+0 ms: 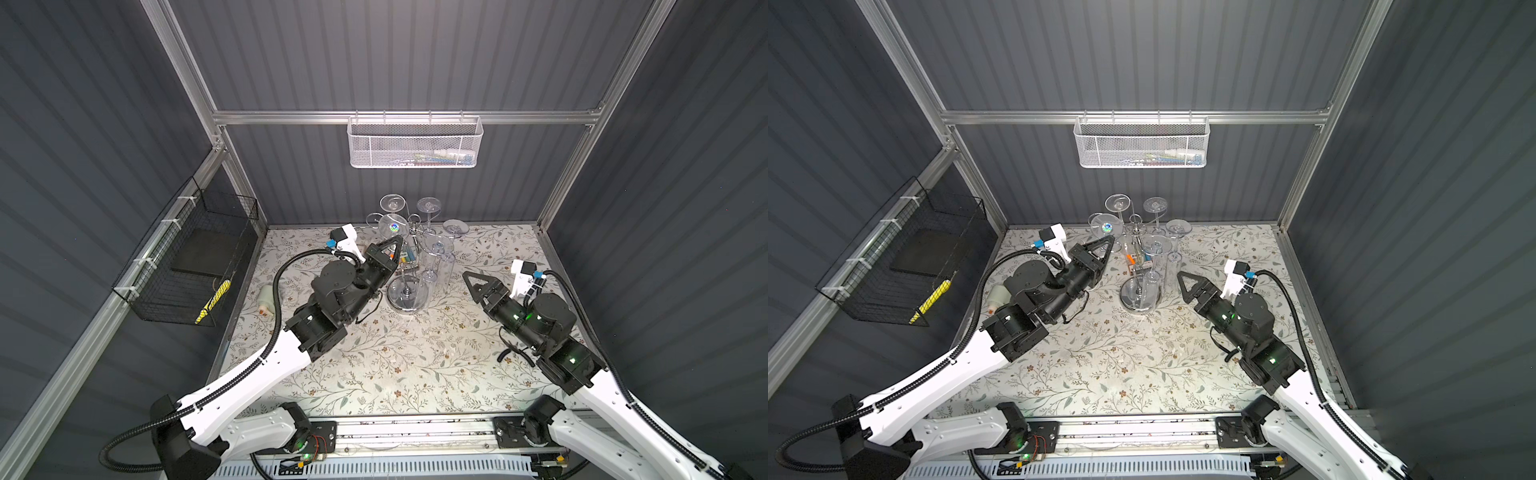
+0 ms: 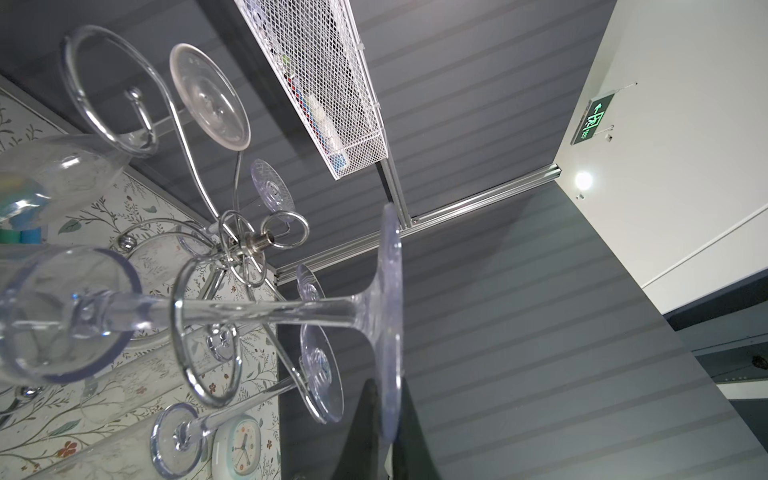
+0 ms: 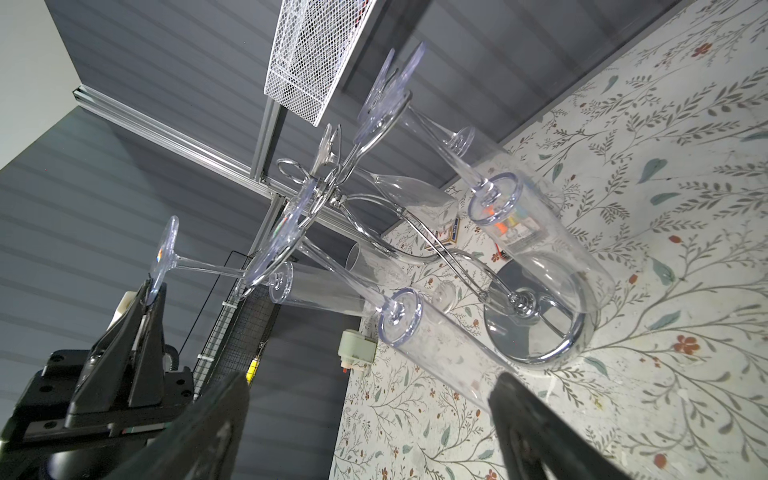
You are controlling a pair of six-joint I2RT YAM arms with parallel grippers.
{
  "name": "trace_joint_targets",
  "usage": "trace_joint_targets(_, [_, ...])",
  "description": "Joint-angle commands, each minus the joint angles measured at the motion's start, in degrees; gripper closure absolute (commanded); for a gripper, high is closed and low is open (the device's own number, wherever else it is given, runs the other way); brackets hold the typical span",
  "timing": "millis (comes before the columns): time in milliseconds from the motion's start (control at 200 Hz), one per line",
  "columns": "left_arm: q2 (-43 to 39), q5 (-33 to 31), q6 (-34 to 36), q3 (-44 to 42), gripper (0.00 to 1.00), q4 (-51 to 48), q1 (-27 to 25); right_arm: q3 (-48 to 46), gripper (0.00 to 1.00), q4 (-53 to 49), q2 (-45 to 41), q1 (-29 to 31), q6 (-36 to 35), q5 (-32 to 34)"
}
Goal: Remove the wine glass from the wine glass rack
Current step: 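Close the left gripper on the hanging flute's stem near its foot, then pull the flute up and out of the rack with the left gripper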
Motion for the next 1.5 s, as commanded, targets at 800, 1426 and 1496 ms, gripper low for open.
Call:
trace_joint_targets(800, [7.1, 11.8, -4.6, 7.0, 1.0, -5.1, 3.7, 1.2, 0.08, -0.8, -1.2, -2.1, -0.7, -1.8])
trace_joint_targets(1426, [7.5, 22.2, -6.0, 7.1, 1.0, -11.2, 4.2, 0.5, 0.08, -3.3, -4.6, -2.3, -0.8, -1.2])
trace_joint_targets(1496, [5.9, 21.5, -5.5, 6.6, 1.0, -13.1, 4.2, 0.6, 0.08, -3.6, -4.8, -2.2, -0.9, -1.2])
